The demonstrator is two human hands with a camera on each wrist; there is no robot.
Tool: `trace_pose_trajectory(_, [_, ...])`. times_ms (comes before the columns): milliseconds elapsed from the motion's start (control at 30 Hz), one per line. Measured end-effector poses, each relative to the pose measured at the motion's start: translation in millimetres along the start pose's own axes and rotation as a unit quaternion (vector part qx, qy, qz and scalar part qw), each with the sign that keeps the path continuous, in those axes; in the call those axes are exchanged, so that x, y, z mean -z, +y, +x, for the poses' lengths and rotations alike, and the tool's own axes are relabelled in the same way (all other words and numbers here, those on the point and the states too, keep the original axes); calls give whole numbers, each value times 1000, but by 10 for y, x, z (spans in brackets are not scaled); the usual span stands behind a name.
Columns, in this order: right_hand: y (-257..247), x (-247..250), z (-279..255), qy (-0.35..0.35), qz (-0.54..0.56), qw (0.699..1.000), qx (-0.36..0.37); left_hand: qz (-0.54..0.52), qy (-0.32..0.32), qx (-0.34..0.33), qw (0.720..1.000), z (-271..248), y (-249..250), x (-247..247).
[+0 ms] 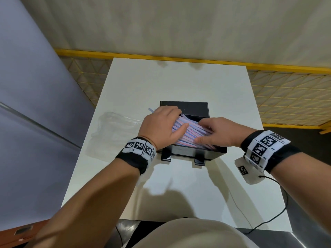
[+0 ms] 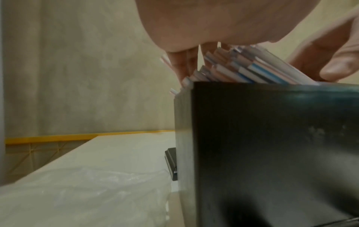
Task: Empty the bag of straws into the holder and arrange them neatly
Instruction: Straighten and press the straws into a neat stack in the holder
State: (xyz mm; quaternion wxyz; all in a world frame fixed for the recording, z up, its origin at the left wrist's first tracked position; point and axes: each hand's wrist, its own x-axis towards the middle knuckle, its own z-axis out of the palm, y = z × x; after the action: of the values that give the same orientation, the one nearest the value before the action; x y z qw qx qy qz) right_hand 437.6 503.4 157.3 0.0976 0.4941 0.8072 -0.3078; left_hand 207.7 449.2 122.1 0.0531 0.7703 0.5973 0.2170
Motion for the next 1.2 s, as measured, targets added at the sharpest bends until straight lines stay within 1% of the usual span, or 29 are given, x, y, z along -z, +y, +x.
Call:
trace_pose_trajectory(67, [-9, -43, -7, 9, -9, 1000, 3, 31, 26, -13, 999, 22, -4, 48])
trace_pose_trajectory(133, [-36, -46, -24, 21, 0, 1000, 7, 54, 86, -23, 995, 26, -25, 93])
trace_pose_trajectory(200, [-45, -28, -52, 47, 13, 999, 12, 46, 138, -3, 989, 43, -72, 150])
trace_pose_trajectory(233, [-24, -29, -63, 66, 11, 998, 15, 28, 145, 18, 989, 57, -91, 183])
trace_pose_trajectory(267, [8, -37, -69, 85, 3, 996, 17, 4, 140, 46, 989, 76, -116, 198])
trace_pose_trajectory(300, [38, -50, -74, 99, -12, 995, 20, -28, 119, 77, 989, 94, -134, 199])
trace_pose_trajectory(333, [67, -78, -67, 106, -31, 994, 22, -68, 84, 112, 988, 111, -147, 185])
trace_pose_trajectory(400, [91, -153, -38, 108, -54, 992, 25, -168, 16, 172, 970, 133, -136, 143])
trace_pose_trajectory(467, [52, -197, -2, 117, -51, 991, 30, -222, -14, 197, 955, 146, -96, 121])
trace_pose_trajectory(500, [18, -208, 21, 128, -47, 990, 37, -228, -11, 200, 953, 149, -75, 128])
trace_pose_trajectory(600, [-76, -225, 101, 174, -32, 983, 54, -228, 38, 202, 952, 167, -43, 172])
trace_pose_trajectory(667, [-110, -241, 140, 178, -37, 982, 53, -230, 61, 217, 947, 177, -59, 167])
trace_pose_trajectory(733, [-125, -263, 159, 168, -50, 984, 35, -240, 61, 234, 940, 176, -84, 161])
trace_pose_trajectory(800, [-141, -262, 165, 165, -55, 985, 15, -255, 49, 237, 936, 158, -104, 159])
trace_pose_trajectory(833, [-149, -256, 174, 164, -57, 985, 9, -247, 37, 231, 940, 146, -108, 164])
trace_pose_trajectory(933, [-166, -223, 216, 145, -71, 987, 11, -179, -16, 191, 965, 135, -112, 195])
trace_pose_trajectory(1033, [-199, -133, 241, 134, -98, 986, 12, -156, -60, 157, 973, 161, -134, 218])
trace_pose_trajectory(1100, [-254, -35, 270, 154, -129, 979, 22, -144, -70, 148, 976, 163, -161, 210])
trace_pose_trajectory(1167, [-332, 53, 326, 176, -159, 970, 50, -130, -65, 137, 980, 146, -177, 178])
trace_pose_trajectory(1200, [-371, 84, 368, 175, -172, 967, 66, -126, -60, 134, 981, 137, -179, 158])
